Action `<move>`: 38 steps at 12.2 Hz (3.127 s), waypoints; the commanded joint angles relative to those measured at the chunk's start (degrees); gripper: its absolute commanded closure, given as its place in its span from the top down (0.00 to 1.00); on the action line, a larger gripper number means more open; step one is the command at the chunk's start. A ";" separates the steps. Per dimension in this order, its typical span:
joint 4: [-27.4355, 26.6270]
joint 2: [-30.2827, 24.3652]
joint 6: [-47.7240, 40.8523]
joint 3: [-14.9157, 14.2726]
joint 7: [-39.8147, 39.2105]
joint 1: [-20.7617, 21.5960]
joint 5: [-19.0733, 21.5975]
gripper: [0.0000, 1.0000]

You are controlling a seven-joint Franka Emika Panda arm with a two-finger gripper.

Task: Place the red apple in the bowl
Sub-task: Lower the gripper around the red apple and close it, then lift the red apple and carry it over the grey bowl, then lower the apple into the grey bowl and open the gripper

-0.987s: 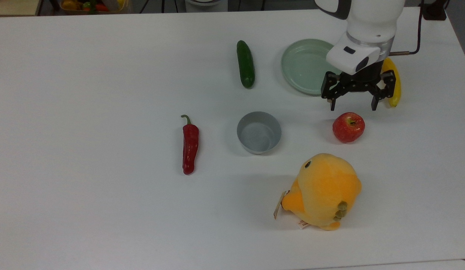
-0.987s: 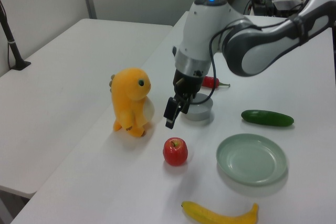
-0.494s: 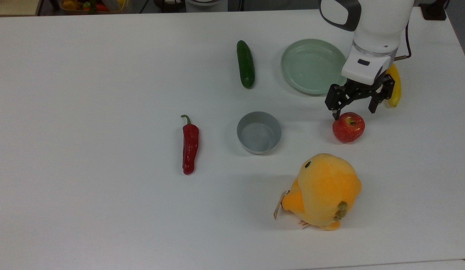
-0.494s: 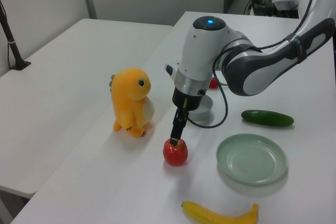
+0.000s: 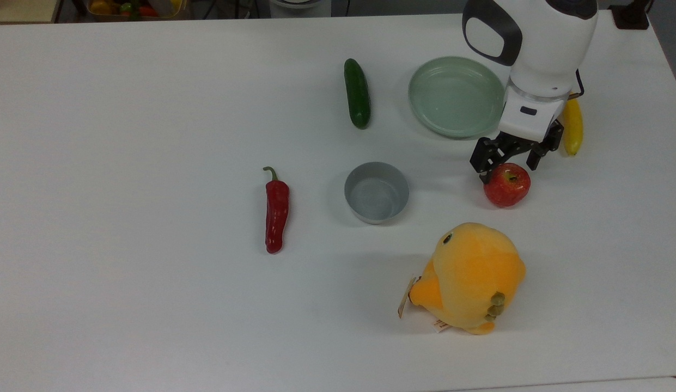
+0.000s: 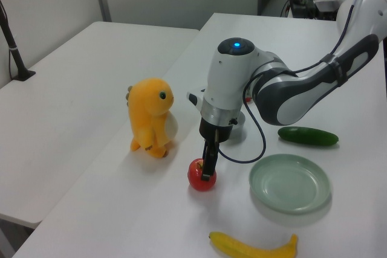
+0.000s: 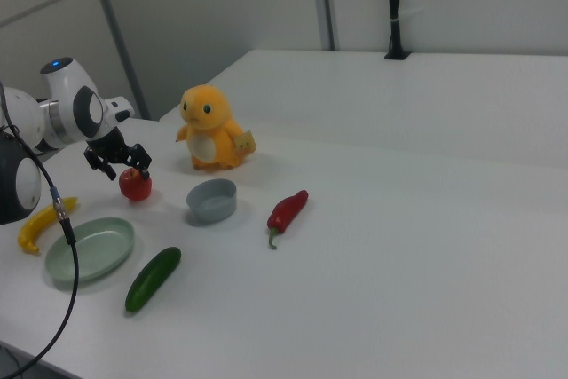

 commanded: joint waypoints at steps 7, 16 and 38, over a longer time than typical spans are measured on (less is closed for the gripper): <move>1.52 2.74 2.80 -0.38 -0.43 1.28 -5.26 0.46; -6.36 -9.53 2.18 -0.38 -0.52 -1.52 -4.48 0.29; -15.44 -13.61 -2.65 -1.96 -8.07 -14.09 -4.92 1.00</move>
